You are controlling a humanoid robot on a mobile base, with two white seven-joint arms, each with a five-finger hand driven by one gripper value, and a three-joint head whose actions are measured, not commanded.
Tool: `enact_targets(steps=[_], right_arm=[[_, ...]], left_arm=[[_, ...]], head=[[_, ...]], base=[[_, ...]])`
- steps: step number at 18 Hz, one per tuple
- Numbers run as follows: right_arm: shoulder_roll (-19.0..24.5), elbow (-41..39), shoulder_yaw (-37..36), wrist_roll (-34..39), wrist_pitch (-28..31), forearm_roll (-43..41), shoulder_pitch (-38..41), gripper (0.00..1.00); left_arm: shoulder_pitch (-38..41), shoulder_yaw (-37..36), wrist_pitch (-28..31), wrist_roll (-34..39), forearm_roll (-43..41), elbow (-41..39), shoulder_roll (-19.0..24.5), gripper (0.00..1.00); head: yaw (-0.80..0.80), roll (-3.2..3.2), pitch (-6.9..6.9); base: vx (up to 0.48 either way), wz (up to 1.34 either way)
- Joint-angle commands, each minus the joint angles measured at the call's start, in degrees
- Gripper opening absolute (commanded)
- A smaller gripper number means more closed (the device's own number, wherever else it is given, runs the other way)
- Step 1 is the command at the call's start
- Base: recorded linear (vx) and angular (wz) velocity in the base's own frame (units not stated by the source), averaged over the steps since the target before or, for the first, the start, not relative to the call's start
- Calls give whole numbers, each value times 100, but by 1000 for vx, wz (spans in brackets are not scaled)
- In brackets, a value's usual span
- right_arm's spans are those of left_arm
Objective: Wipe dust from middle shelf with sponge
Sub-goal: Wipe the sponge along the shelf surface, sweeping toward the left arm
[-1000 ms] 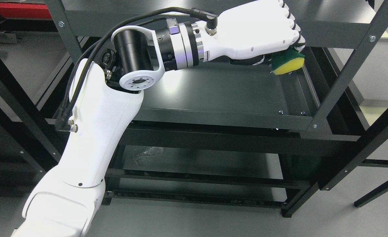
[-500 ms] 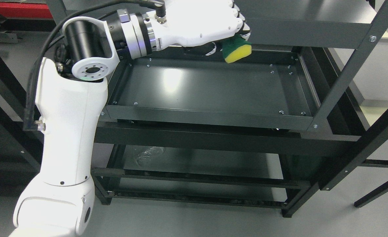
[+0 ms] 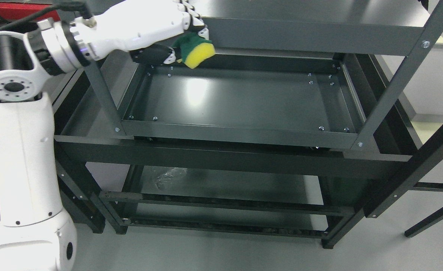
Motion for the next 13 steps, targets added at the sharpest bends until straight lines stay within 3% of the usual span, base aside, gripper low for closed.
enact_targets(steps=[1,7,10,13], right_arm=[[-100,-100,0,-4,4,0,-1,100],[-100,-100,0,-4,4,0,8,100],[-100,-100,0,-4,4,0,-1,100],[-100,-100,0,-4,4,0,-1,100]], left_arm=[[576,1505,2,-13,819,-69,1482,0],[1017,2148,2,-4,1241,142,1994,0],[589,2017,2,153,1400,108,1784,0],[-483,1044,2,260,1365,116,803,0]], head=[[0,0,0],[0,0,0],[0,0,0],[0,0,0]], base=[[0,0],[0,0],[-1,9],[-1,5]])
